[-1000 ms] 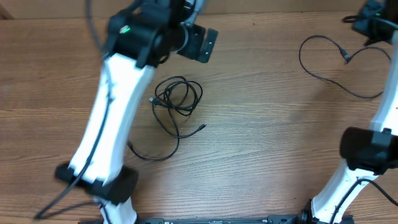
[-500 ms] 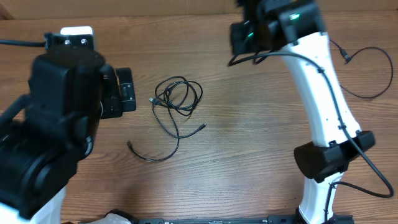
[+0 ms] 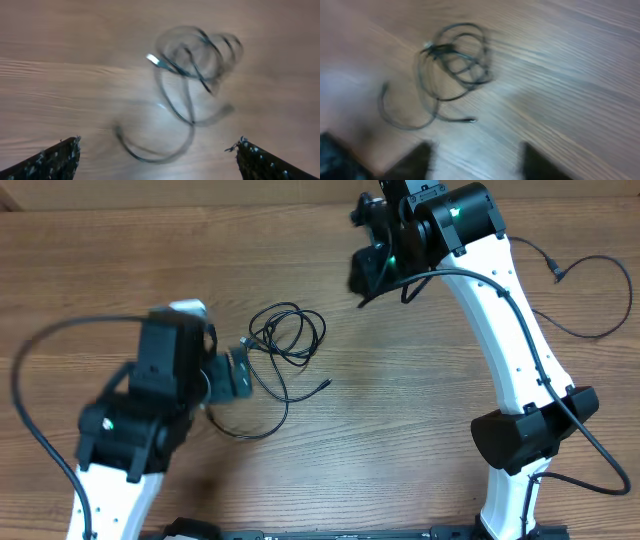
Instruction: Untangle cables
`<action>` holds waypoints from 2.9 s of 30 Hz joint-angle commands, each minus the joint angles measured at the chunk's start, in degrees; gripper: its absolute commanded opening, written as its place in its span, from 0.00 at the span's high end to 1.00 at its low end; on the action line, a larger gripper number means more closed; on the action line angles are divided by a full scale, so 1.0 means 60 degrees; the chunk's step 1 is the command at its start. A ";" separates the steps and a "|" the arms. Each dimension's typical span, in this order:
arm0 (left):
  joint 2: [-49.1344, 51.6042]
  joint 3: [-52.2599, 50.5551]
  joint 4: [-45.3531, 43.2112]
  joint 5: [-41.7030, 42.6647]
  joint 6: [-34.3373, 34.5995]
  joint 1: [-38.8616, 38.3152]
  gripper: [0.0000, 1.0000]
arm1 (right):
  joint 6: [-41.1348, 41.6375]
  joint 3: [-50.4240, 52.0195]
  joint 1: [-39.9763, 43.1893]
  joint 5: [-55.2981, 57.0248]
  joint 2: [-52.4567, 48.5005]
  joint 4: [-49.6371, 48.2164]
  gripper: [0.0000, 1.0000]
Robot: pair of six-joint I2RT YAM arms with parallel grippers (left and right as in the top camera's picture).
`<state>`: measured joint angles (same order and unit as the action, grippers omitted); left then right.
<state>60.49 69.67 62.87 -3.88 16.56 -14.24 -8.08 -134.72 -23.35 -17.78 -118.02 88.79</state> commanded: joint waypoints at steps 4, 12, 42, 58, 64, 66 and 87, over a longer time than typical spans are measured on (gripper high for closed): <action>-0.0331 -0.0732 -0.0244 0.1985 -0.2466 0.0033 0.00 | -0.2750 0.1432 0.0011 -0.1796 0.0364 -0.0299 0.19; -0.0222 -0.0739 -0.0357 0.2113 -0.3741 0.0441 0.00 | -0.3082 0.4965 0.0055 -0.1486 0.0364 -0.3464 0.19; -0.0036 -0.0739 -0.0554 0.2244 -0.1967 0.1013 0.01 | -0.4601 0.6739 0.0055 -0.3417 -0.1045 -0.7482 0.21; -0.0036 -0.0739 -0.0594 0.2248 -0.1967 0.1013 0.00 | -0.4568 0.6739 0.0055 -0.3843 -0.1071 -0.7785 0.96; -0.0036 -0.0739 -0.0590 0.2269 -0.1967 0.1013 0.01 | -0.4357 0.6747 0.0055 -0.3840 -0.1333 -0.7785 0.96; -0.0036 -0.0739 -0.0590 0.2269 -0.1967 0.1013 0.00 | -0.4124 0.6747 0.0055 -0.3840 -0.1468 -0.7796 0.52; -0.0036 -0.0739 -0.0616 0.2331 -0.1967 0.1013 0.00 | -0.3574 0.6543 0.0120 -0.3843 -0.1599 -0.7635 0.96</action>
<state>60.12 65.58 59.53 8.86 4.19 -8.47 -31.05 -94.39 -23.24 -40.10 -127.74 42.28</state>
